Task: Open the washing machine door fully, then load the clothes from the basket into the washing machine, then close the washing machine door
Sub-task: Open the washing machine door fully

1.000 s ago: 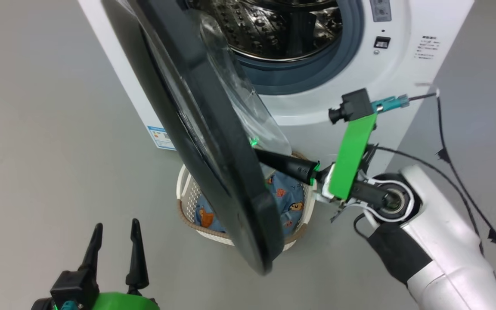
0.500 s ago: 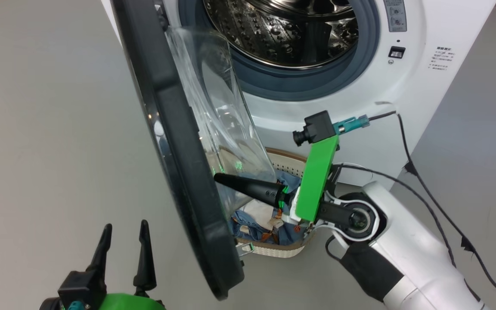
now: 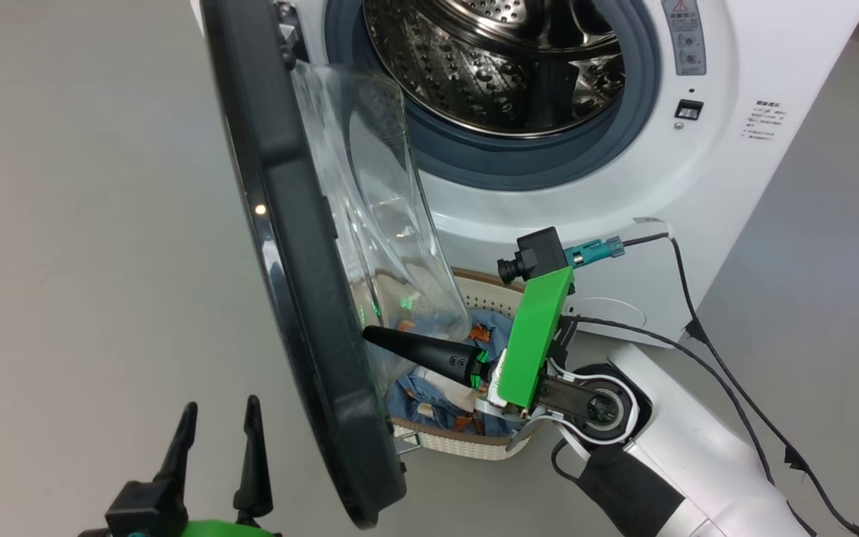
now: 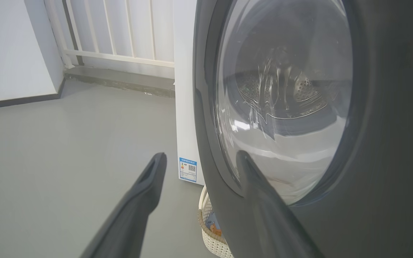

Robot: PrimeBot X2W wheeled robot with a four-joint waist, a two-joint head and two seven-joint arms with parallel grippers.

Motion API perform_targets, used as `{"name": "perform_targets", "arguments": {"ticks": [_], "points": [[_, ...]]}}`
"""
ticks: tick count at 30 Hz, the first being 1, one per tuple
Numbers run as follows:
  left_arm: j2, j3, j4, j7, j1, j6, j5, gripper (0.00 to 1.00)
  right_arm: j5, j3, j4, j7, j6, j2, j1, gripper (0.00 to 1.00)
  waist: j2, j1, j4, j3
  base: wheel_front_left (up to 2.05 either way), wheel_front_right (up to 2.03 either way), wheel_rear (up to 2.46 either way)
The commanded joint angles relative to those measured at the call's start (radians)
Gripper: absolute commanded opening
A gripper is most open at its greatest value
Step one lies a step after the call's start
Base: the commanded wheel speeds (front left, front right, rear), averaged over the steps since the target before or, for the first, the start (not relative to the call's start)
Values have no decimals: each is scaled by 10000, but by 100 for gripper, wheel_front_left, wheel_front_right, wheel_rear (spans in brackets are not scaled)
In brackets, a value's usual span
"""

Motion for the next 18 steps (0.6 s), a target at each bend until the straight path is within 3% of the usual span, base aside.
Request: {"name": "perform_targets", "arguments": {"ticks": [1, 3, 4, 5, 7, 8, 10, 18], "points": [[123, 388, -190, -63, -140, -40, 71, 100, 42, 147, -322, -71, 17, 377, 53, 0, 0, 0, -78, -55, 0, 0, 0], [123, 469, -205, -63, -124, -35, 90, 100, -57, 140, -471, -132, 17, 320, 37, 0, 0, 0, -179, -82, 0, 0, 0], [123, 518, -220, -63, -115, -28, 97, 100, -100, 131, -566, -164, 17, 268, 35, 8, 0, 0, -247, -90, 0, 0, 0], [123, 563, -228, -63, -106, -26, 105, 100, -144, 124, -668, -187, 17, 199, 33, 27, 0, 0, -310, -101, 0, 0, 0], [123, 653, -232, -63, -97, -28, 122, 100, -274, 104, -908, -286, 17, 0, 39, 45, 0, 0, -433, -102, 0, 0, 0], [123, 706, -232, -63, -97, -30, 132, 100, -358, 99, -1045, -358, 17, -117, 43, 60, 0, 0, -499, -105, 0, 0, 0], [123, 830, -234, -63, -93, -38, 164, 100, -497, 73, -1337, -553, 17, -342, 81, 100, 0, 0, -639, -95, 0, 0, 0], [123, 1361, -314, -63, -158, -117, 413, 100, -1964, 355, -2634, -2552, 17, -1702, 280, 100, 0, 0, -1218, 33, 0, 0, 0]]}}
